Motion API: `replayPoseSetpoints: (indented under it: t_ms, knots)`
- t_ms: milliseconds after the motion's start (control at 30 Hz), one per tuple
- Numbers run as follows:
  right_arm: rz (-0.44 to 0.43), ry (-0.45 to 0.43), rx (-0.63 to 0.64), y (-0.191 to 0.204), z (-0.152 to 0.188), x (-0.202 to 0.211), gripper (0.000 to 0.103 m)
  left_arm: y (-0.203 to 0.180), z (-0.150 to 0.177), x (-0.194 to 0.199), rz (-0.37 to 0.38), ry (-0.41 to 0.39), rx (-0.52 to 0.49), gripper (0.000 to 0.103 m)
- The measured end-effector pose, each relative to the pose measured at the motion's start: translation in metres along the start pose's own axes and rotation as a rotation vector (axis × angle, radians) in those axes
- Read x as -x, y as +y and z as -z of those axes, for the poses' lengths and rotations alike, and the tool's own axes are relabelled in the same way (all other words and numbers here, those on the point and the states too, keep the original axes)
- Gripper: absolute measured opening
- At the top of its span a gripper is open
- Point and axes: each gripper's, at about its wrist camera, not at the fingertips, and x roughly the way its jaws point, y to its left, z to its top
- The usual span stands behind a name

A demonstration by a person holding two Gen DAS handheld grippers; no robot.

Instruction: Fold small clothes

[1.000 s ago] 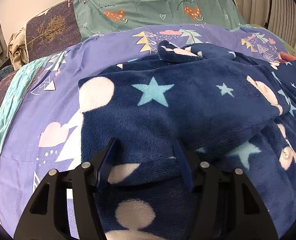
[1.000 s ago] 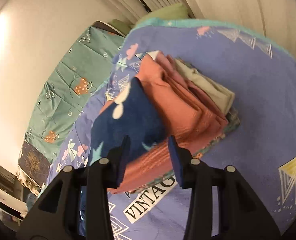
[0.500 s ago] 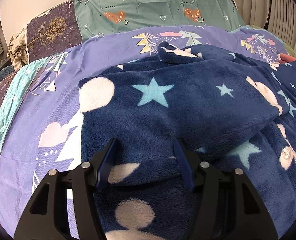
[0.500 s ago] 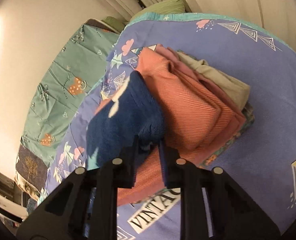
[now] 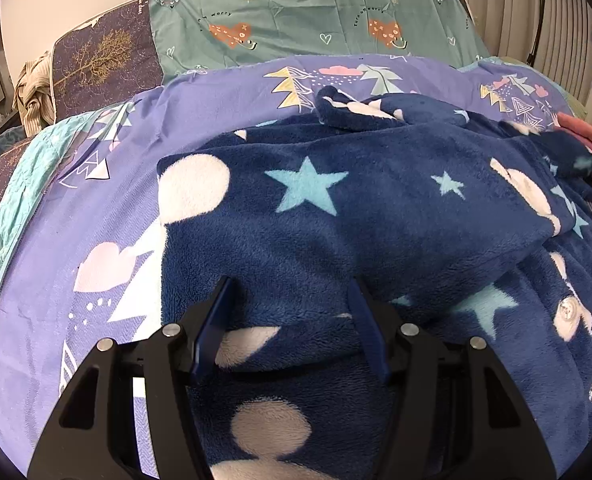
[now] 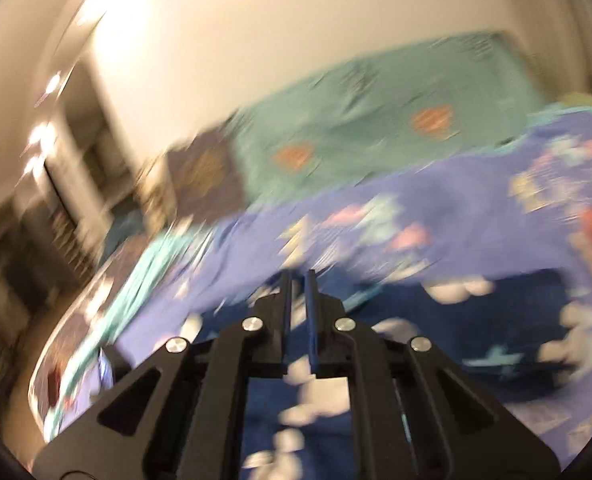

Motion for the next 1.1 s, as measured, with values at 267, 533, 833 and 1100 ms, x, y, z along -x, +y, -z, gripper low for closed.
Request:
replayPoseSetpoints:
  t_ms: [267,533,833,1100]
  knots:
    - [0.293,0.155,0.145,-0.037,0.040,-0.045,0.045,0.004,0.001,-0.001,0.042,-0.006,0.025,0.062]
    - [0.428,0.274,0.310,-0.096,0.059,-0.057,0.064,0.002,0.002,-0.001,0.031,-0.008,0.015,0.063]
    - [0.459,0.347,0.343,-0.102,0.058,-0.095,0.014,0.004,0.002,-0.001,0.042,-0.010,0.021,0.063]
    - [0.143,0.083,0.168,-0.023,0.010,-0.040,0.015,0.004,0.002,-0.001,0.046,-0.012,0.023,0.064]
